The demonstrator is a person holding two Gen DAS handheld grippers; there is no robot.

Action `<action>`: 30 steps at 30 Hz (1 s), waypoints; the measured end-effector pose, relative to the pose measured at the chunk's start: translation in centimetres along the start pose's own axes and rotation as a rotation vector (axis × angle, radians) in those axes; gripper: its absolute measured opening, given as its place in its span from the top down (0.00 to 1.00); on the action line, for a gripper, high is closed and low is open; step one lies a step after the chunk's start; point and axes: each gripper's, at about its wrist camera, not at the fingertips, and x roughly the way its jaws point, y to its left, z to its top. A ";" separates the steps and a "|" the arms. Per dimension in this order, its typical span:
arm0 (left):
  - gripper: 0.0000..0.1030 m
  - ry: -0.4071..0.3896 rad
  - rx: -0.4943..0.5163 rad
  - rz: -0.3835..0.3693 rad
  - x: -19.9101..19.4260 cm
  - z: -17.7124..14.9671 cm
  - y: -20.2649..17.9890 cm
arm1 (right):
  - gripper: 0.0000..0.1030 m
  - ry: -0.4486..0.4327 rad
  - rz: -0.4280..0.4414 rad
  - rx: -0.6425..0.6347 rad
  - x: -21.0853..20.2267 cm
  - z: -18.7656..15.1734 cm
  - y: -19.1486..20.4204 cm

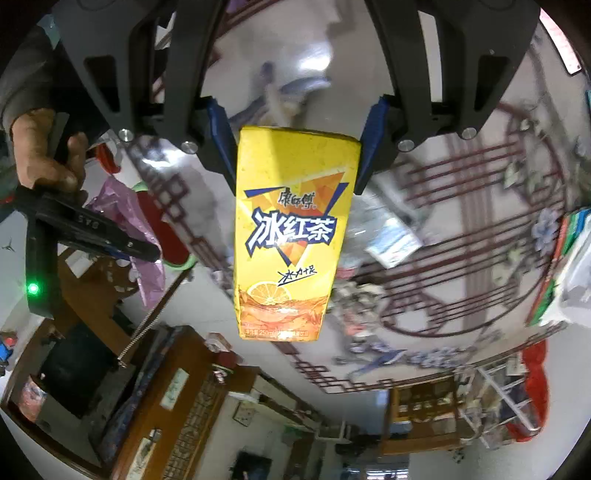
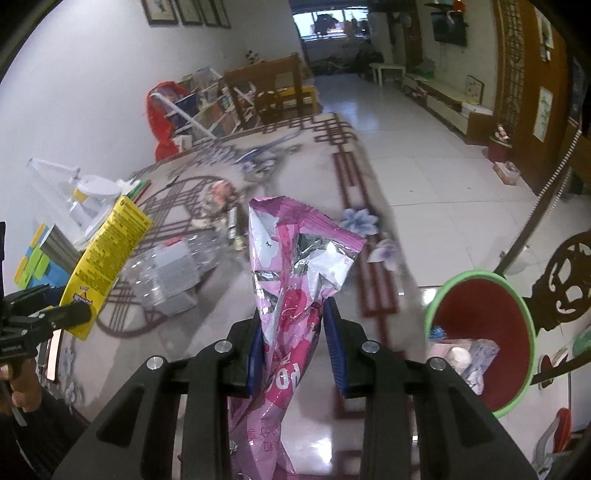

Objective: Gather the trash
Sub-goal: 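Carry both held items to the red bin and release them inside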

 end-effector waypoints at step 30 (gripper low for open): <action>0.46 0.126 0.156 -0.261 14.6 6.8 -18.4 | 0.72 -0.020 -0.208 0.224 -3.9 -1.5 -19.6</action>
